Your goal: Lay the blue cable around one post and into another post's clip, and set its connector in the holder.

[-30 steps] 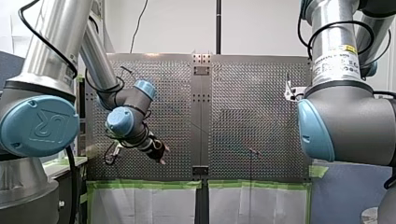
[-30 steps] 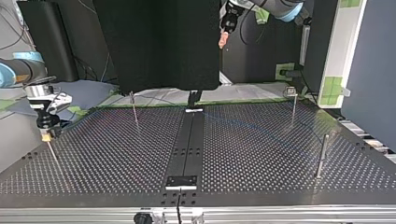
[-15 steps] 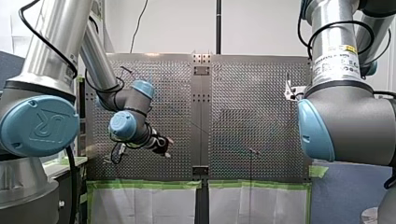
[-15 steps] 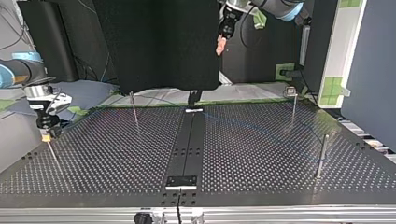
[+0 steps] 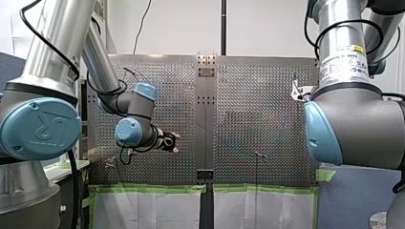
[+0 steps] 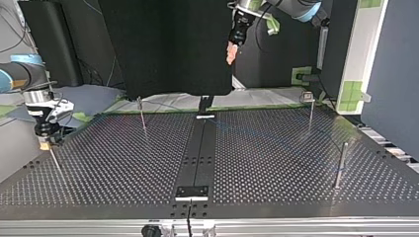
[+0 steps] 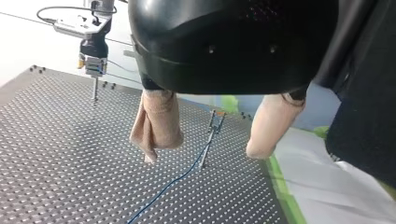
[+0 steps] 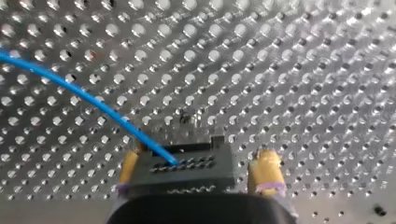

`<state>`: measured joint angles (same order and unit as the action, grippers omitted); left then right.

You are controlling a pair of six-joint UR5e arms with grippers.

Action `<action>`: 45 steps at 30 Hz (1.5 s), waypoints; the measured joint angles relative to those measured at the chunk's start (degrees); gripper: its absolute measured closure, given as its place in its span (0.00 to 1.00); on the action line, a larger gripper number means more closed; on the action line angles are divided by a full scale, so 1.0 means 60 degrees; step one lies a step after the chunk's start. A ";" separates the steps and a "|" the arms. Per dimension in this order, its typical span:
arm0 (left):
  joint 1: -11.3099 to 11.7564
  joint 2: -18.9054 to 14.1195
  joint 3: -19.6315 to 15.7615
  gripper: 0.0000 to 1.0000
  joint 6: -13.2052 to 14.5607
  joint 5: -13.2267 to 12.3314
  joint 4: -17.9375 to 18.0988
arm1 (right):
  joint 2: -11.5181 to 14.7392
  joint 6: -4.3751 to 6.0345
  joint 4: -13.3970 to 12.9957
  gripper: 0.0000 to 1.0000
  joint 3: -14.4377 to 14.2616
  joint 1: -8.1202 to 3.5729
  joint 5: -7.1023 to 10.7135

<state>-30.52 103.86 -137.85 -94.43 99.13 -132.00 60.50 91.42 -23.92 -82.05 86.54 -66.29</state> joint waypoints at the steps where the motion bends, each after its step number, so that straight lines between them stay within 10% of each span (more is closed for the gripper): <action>1: 0.0000 0.0003 -0.0004 0.00 -0.0002 0.0014 0.0079 | 0.0002 0.0001 0.0004 0.01 -0.0001 0.0002 -0.0031; 28: 0.0011 0.0053 -0.0086 0.00 -0.0028 0.0095 0.2613 | -0.0140 -0.0022 0.0002 0.01 0.0003 -0.0001 -0.0026; 45: 0.0570 0.0057 -0.0090 0.00 0.0191 0.1326 0.1793 | -0.0140 -0.0022 0.0002 0.01 0.0003 -0.0002 -0.0026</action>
<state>-27.10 104.21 -138.39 -93.28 107.08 -121.25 59.66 91.29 -23.91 -82.03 86.53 -66.45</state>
